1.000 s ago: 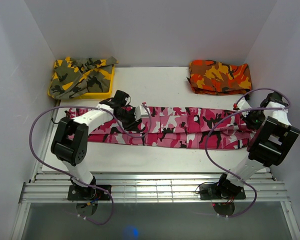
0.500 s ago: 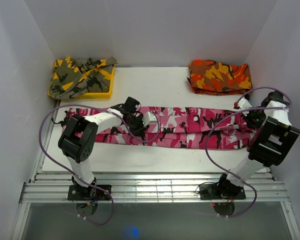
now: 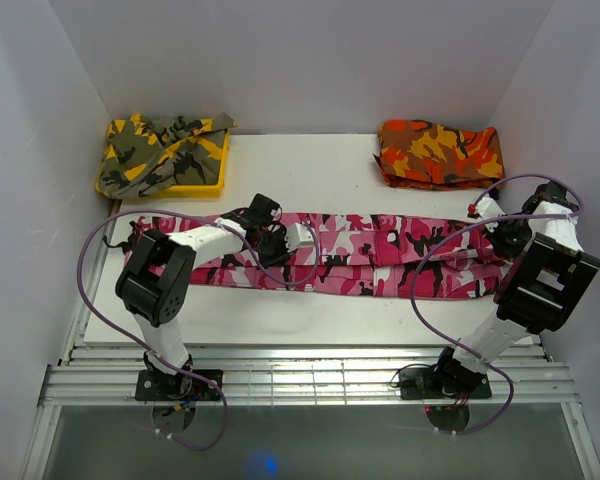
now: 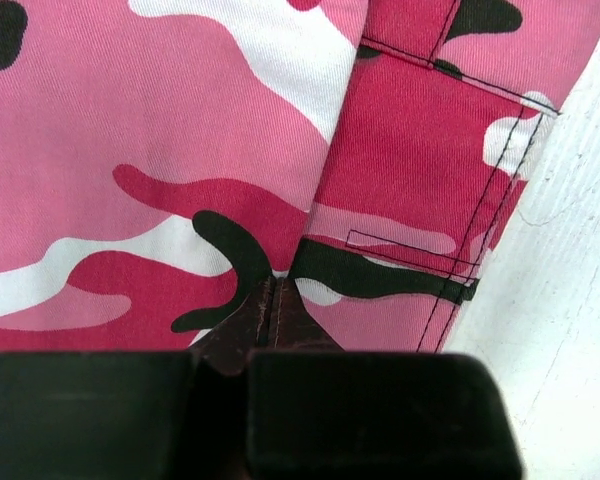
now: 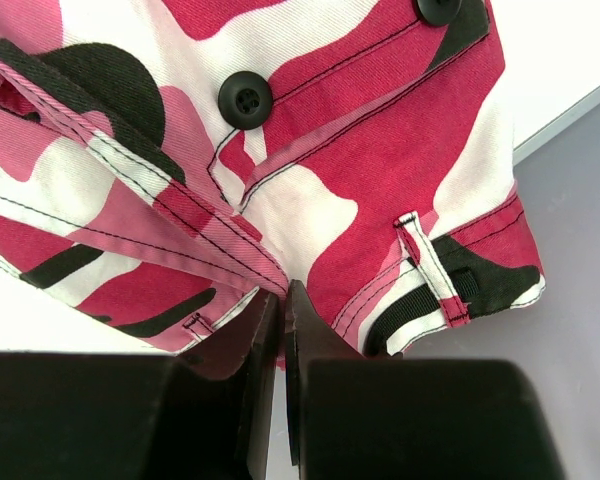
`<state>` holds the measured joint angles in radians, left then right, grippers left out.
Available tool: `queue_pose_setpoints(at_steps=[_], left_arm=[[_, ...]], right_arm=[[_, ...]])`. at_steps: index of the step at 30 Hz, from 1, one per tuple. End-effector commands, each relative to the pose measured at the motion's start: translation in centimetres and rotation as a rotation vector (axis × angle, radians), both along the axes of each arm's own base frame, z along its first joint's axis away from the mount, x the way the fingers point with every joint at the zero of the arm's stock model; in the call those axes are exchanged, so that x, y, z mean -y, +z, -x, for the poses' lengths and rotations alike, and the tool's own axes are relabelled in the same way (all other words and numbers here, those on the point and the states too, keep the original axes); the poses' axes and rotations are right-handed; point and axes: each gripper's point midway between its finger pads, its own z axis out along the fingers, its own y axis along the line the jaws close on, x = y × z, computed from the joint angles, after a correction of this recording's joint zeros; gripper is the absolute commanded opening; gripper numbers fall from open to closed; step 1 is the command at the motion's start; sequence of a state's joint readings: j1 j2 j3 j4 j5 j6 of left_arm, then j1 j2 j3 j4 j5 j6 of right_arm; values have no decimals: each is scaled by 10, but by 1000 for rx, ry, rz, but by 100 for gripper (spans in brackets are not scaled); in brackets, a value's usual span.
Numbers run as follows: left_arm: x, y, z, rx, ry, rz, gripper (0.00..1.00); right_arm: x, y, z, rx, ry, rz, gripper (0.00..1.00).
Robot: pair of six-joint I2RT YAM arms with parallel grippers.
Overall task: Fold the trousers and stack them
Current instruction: Fold the trousers
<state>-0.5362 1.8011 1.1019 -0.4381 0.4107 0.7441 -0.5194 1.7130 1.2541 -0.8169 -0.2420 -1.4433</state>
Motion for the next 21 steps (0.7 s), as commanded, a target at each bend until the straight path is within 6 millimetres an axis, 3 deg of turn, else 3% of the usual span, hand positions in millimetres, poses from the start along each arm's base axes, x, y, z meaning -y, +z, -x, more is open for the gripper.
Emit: queue_pose_setpoints(at_steps=[1, 6, 11, 15, 19, 20, 21], left_arm=[[0, 18, 0, 68, -31, 20, 0], [1, 36, -2, 112, -35, 47, 0], [1, 69, -6, 189, -23, 78, 0], [0, 63, 0, 157, -42, 66, 1], [-1, 51, -4, 148, -25, 50, 35], [2, 51, -4, 146, -34, 63, 48], [6, 53, -5, 144, -37, 80, 53]], right_arm=[[4, 19, -9, 49, 0, 11, 8], [3, 29, -15, 82, -3, 4, 8], [2, 48, -24, 140, -15, -10, 8], [2, 53, -25, 146, -10, -15, 8], [3, 52, -29, 132, -41, -39, 8], [3, 53, -28, 125, -66, -57, 8], [0, 51, -31, 118, -72, -87, 8]])
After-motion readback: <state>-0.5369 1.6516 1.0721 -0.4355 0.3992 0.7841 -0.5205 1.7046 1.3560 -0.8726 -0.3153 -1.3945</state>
